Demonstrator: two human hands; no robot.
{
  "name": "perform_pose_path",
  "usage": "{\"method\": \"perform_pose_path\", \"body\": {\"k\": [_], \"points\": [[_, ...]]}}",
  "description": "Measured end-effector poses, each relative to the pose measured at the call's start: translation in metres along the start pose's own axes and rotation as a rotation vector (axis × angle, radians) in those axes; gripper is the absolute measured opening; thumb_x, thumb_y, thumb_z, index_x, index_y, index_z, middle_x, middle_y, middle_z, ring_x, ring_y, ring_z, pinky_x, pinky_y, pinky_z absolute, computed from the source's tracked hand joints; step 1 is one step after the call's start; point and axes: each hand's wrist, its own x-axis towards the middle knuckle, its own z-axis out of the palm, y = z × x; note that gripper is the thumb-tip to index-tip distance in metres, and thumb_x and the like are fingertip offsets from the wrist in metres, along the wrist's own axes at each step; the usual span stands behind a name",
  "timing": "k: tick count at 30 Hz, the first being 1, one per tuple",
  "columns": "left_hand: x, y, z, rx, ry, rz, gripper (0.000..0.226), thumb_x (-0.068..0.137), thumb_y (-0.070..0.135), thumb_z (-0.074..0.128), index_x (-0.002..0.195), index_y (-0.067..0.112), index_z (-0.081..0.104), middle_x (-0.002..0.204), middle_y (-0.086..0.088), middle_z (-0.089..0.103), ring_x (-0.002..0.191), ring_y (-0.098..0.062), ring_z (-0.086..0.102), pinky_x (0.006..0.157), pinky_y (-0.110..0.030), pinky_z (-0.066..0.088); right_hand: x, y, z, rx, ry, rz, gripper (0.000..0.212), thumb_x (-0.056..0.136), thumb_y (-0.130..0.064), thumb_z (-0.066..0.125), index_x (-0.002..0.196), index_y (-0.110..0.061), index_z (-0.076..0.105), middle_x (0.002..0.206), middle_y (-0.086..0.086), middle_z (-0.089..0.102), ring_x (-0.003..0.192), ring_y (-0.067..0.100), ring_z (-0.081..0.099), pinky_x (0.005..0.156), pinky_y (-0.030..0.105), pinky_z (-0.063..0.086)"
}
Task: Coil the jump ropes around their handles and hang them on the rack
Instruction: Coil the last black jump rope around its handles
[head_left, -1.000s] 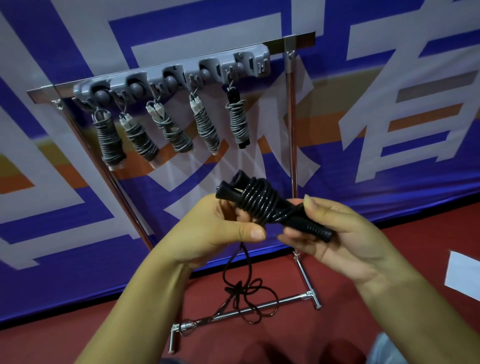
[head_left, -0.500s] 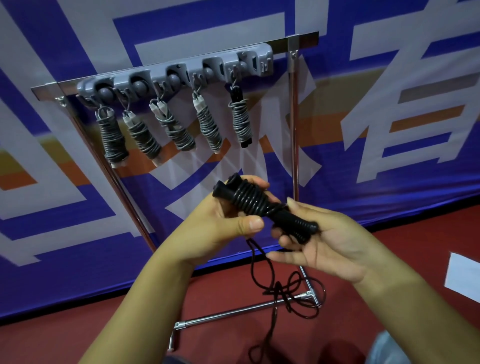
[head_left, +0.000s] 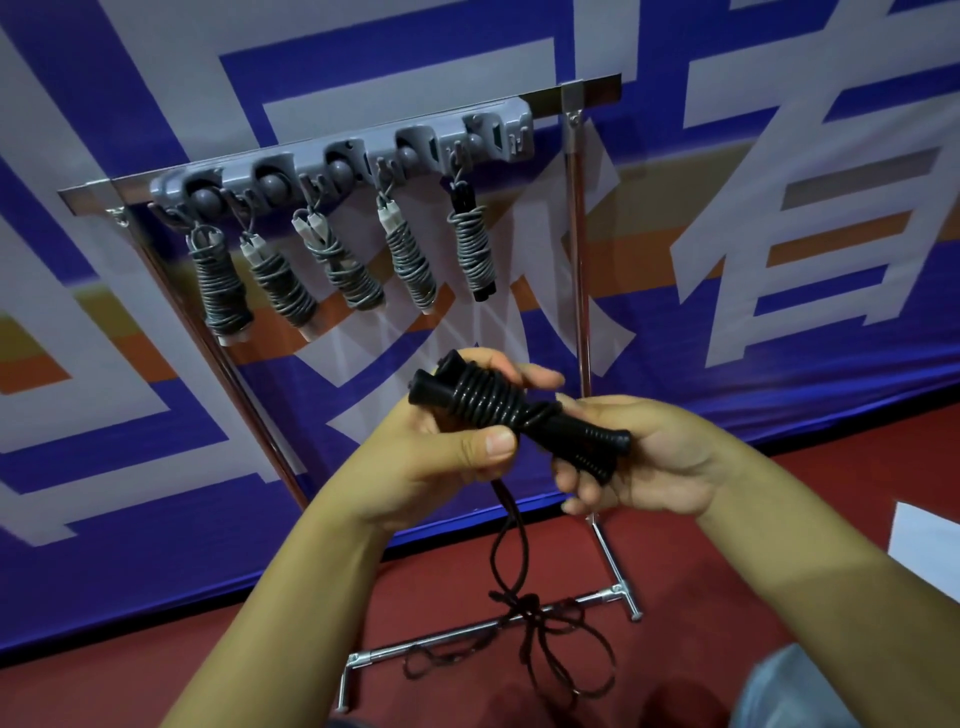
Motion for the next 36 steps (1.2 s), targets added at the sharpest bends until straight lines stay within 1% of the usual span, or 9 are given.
{"method": "perform_pose_path", "body": {"k": [5, 8, 13, 16, 18, 22, 25, 31, 36], "points": [[0.000, 0.001, 0.001, 0.039, -0.023, -0.058, 0.041, 0.070, 0.022, 0.082, 0.102, 0.018, 0.057, 0.120, -0.018, 0.062, 0.063, -0.015, 0.049, 0.057, -0.023, 0.042, 0.003, 0.008, -0.006, 0.105, -0.069, 0.071, 0.033, 0.057, -0.031, 0.087, 0.079, -0.009, 0.075, 0.065, 0.018, 0.067, 0.048, 0.020, 0.065, 0.055, 0.034, 0.059], [-0.001, 0.001, 0.000, 0.075, 0.024, -0.077, 0.041, 0.068, 0.024, 0.083, 0.100, 0.019, 0.058, 0.114, -0.015, 0.066, 0.066, -0.015, 0.050, 0.057, -0.023, 0.042, 0.002, 0.009, -0.005, 0.032, 0.084, 0.042, 0.030, 0.071, -0.028, 0.065, 0.091, -0.006, 0.066, 0.076, 0.018, 0.070, 0.061, 0.021, 0.069, 0.059, 0.036, 0.060], [0.002, 0.000, 0.007, 0.061, 0.190, -0.067, 0.033, 0.069, 0.005, 0.071, 0.094, 0.007, 0.050, 0.102, -0.019, 0.067, 0.057, -0.012, 0.046, 0.054, -0.021, 0.039, -0.001, 0.020, 0.001, -0.390, 0.590, -0.486, 0.027, 0.084, -0.045, 0.058, 0.085, -0.020, 0.068, 0.086, -0.001, 0.073, 0.089, 0.017, 0.069, 0.083, 0.039, 0.057], [0.006, 0.002, 0.014, 0.004, 0.278, -0.054, 0.020, 0.075, 0.002, 0.060, 0.090, 0.008, 0.048, 0.100, -0.020, 0.065, 0.053, -0.010, 0.045, 0.052, -0.020, 0.038, -0.010, 0.036, 0.016, -0.719, 0.618, -0.745, 0.027, 0.075, -0.056, 0.067, 0.095, -0.040, 0.060, 0.104, -0.020, 0.064, 0.103, 0.002, 0.061, 0.084, 0.018, 0.050], [0.008, 0.002, 0.021, -0.062, 0.304, -0.046, 0.011, 0.078, 0.003, 0.055, 0.087, 0.007, 0.050, 0.099, -0.014, 0.069, 0.052, -0.009, 0.044, 0.051, -0.019, 0.038, -0.007, 0.046, 0.017, -0.885, 0.648, -0.865, 0.039, 0.072, -0.046, 0.072, 0.106, -0.048, 0.052, 0.113, -0.027, 0.052, 0.111, -0.004, 0.053, 0.086, 0.014, 0.047], [0.011, -0.003, 0.029, -0.162, 0.320, -0.039, 0.006, 0.080, 0.005, 0.054, 0.085, 0.002, 0.056, 0.074, -0.005, 0.057, 0.052, -0.008, 0.043, 0.047, -0.018, 0.035, -0.001, 0.044, 0.018, -0.536, 0.594, -0.872, 0.044, 0.081, -0.015, 0.073, 0.100, -0.053, 0.059, 0.116, -0.005, 0.061, 0.098, 0.009, 0.066, 0.073, 0.022, 0.056], [0.012, -0.005, 0.029, -0.152, 0.362, -0.041, 0.012, 0.080, 0.007, 0.056, 0.090, 0.001, 0.053, 0.075, -0.005, 0.058, 0.052, -0.007, 0.044, 0.047, -0.018, 0.036, 0.000, 0.045, 0.020, -0.475, 0.577, -0.843, 0.052, 0.083, -0.005, 0.068, 0.095, -0.054, 0.062, 0.113, 0.001, 0.063, 0.090, 0.012, 0.069, 0.063, 0.022, 0.057], [0.016, -0.010, 0.040, -0.118, 0.508, 0.009, 0.028, 0.074, 0.006, 0.061, 0.100, 0.009, 0.050, 0.091, -0.009, 0.069, 0.051, -0.008, 0.049, 0.048, -0.018, 0.040, 0.004, 0.049, 0.027, -0.381, 0.752, -0.805, 0.020, 0.076, -0.022, 0.070, 0.093, -0.029, 0.062, 0.089, 0.004, 0.070, 0.071, 0.011, 0.070, 0.055, 0.018, 0.054], [0.022, -0.015, 0.044, -0.136, 0.539, 0.059, 0.038, 0.074, 0.006, 0.062, 0.110, 0.010, 0.050, 0.098, -0.007, 0.071, 0.053, -0.009, 0.051, 0.049, -0.018, 0.041, 0.005, 0.047, 0.028, -0.380, 0.822, -0.794, 0.011, 0.080, -0.017, 0.072, 0.084, -0.023, 0.063, 0.069, 0.004, 0.069, 0.046, 0.012, 0.060, 0.047, 0.017, 0.045]]}}
